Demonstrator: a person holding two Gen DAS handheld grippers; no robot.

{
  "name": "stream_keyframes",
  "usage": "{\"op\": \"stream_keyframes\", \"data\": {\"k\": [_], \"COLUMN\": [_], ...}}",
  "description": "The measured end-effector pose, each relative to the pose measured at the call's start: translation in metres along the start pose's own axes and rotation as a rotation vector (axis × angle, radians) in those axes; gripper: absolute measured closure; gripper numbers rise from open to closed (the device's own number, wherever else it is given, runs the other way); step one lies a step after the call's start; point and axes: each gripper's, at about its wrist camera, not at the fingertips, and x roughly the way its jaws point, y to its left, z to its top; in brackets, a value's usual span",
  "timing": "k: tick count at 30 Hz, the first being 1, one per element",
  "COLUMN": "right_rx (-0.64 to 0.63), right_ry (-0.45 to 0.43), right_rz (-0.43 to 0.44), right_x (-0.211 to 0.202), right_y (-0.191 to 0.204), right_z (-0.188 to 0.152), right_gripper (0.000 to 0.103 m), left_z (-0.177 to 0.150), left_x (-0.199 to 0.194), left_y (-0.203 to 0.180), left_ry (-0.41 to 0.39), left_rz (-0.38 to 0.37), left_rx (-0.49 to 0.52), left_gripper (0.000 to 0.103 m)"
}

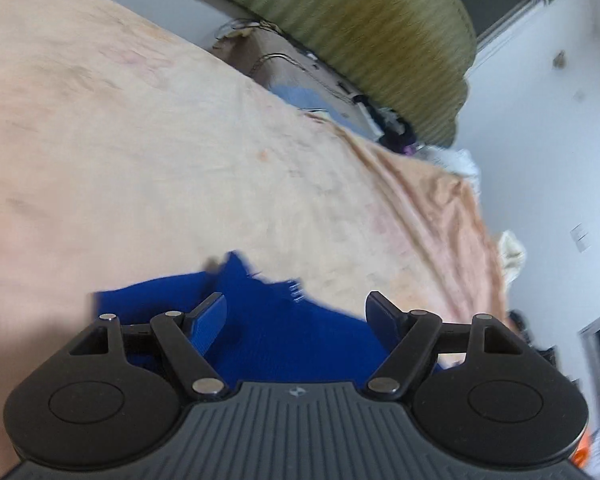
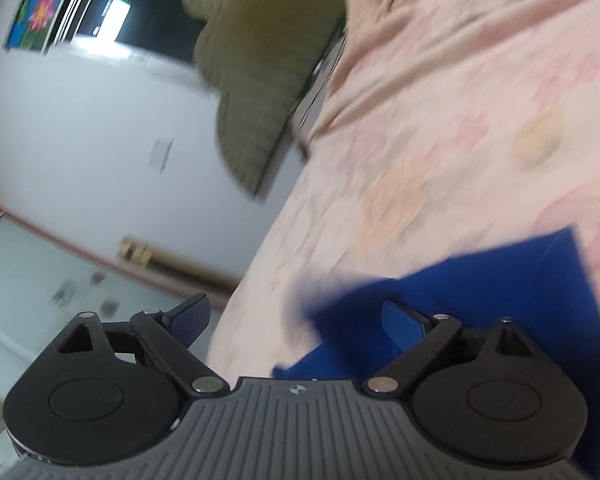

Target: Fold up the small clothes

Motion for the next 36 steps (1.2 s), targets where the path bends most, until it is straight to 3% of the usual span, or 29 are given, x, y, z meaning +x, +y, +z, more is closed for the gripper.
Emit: {"op": "stream_keyframes", "data": {"k": [4,10,13,17,21,23,25,26,27,28,29,36], "right_rx": [-0.112,-0.349,-0.434,-0.46,-0.484,-0.501,-0.505,-0.502,-0.499,-0.502,-0.509,-0.543], "right_ry": [-0.042,-0.051,-0.042,-0.001,0.055,0.08,0.101,0.107,0.109,0.109,0.104,0.037], "right_rz": [-0.067,-0.229,-0.313,-0.391,-0.388,-0.376,-0.383,-0.386,-0.389,-0.394,-0.399,-0.409], "right_x": [-0.021,-0.077,-0.102,-0.129,-0.14,-0.142,-0.139,-0.138,-0.137,-0.136,-0.136,-0.158], "right_y": [0.011,0.023,0.021,0.01,0.012,0.014,0.014,0.014,0.014,0.014,0.014,0.032], "right_z": [-0.01,-0.038,-0.053,-0.068,-0.089,-0.098,-0.105,-0.108,-0.11,-0.112,-0.114,-0.117], "right_gripper": [0.008,0.008,0.014,0.021,0.027,0.033,0.058,0.065,0.081,0.093,0.096,0.098], "left_z": [-0.026,-0.073,-0.101,-0.126,-0.134,-0.135,-0.135,-0.135,-0.135,-0.136,-0.136,-0.134], "left_x": [-0.034,-0.074,-0.086,-0.092,-0.096,-0.098,-0.096,-0.094,-0.094,-0.094,-0.095,-0.134], "left_y": [0.008,0.035,0.038,0.027,0.022,0.019,0.016,0.014,0.012,0.01,0.009,0.007], "left_ry": [0.006,0.067,0.097,0.113,0.094,0.087,0.099,0.106,0.107,0.104,0.101,0.047], "left_rz": [0.055,0.02,0.004,-0.005,-0.005,-0.007,0.01,0.023,0.041,0.058,0.064,0.06], "left_rx": [0.095,0.103,0.144,0.232,0.264,0.273,0.294,0.308,0.326,0.341,0.349,0.404], "left_gripper": [0.026,0.026,0.026,0.026,0.028,0.043,0.075,0.081,0.095,0.096,0.097,0.101]}}
